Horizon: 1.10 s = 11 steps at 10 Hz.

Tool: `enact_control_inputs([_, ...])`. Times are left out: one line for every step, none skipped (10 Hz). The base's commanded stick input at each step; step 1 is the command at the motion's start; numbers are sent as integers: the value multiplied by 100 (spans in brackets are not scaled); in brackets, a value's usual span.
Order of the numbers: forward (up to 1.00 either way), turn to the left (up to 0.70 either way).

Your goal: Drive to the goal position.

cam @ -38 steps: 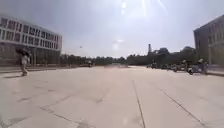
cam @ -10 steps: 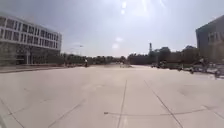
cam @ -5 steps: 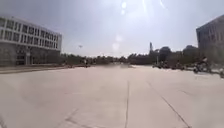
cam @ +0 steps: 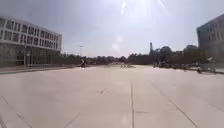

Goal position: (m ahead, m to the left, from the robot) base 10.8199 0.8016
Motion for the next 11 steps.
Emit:
enact_control_inputs([70,0])
enact_control_inputs([70,0])
enact_control_inputs([70,0])
enact_control_inputs([70,0])
enact_control_inputs([70,0])
enact_control_inputs([70,0])
enact_control_inputs([70,0])
enact_control_inputs([70,0])
enact_control_inputs([70,0])
enact_control_inputs([70,0])
enact_control_inputs([70,0])
